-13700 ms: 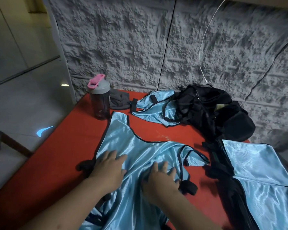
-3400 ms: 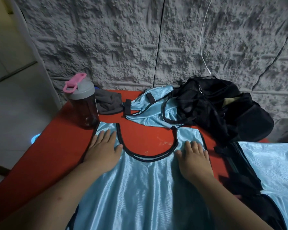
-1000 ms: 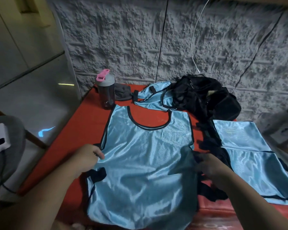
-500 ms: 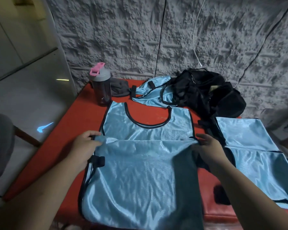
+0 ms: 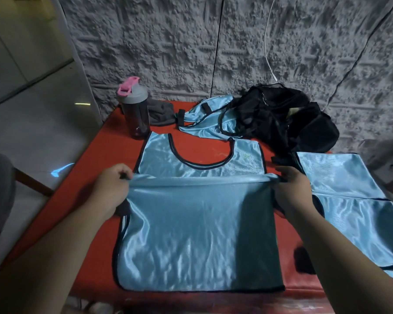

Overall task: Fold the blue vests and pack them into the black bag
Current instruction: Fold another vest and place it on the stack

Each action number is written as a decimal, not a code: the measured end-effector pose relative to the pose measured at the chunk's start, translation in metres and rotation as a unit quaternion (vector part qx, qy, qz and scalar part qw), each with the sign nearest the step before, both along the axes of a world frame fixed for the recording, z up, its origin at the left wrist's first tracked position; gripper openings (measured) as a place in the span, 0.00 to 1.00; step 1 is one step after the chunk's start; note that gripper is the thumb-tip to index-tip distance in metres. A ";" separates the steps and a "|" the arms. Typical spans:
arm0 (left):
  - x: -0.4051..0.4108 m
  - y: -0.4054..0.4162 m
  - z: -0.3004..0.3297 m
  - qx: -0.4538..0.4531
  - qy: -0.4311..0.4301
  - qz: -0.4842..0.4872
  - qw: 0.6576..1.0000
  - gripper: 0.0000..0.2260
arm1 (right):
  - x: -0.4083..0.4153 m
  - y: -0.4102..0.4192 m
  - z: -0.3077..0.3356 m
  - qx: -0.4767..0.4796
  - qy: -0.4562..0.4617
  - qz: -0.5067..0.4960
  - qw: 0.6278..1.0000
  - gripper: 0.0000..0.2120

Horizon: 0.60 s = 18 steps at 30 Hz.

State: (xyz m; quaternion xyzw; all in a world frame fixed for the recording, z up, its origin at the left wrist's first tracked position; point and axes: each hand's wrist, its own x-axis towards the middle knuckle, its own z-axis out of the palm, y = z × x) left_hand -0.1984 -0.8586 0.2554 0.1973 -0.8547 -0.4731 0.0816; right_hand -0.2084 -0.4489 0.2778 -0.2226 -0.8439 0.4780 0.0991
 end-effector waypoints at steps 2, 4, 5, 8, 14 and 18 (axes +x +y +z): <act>-0.006 0.005 0.001 0.012 0.023 0.028 0.999 0.19 | -0.002 0.000 -0.001 -0.021 -0.002 0.005 1.000 0.26; -0.008 0.012 0.007 0.007 0.053 0.038 0.998 0.17 | -0.004 0.000 -0.002 -0.029 0.001 0.014 0.999 0.27; -0.010 0.014 0.007 0.002 0.068 0.039 0.997 0.17 | -0.004 0.000 -0.001 -0.029 0.007 0.015 0.999 0.26; -0.017 0.009 0.002 0.001 0.096 0.044 0.994 0.17 | -0.008 0.002 0.000 -0.057 0.034 0.017 0.998 0.21; 0.002 0.000 0.002 -0.088 0.054 0.049 0.993 0.11 | 0.016 0.000 0.006 0.058 0.033 0.060 0.996 0.27; 0.043 0.010 0.009 -0.150 0.028 0.069 0.986 0.11 | 0.054 -0.006 0.004 0.186 0.051 0.043 0.980 0.15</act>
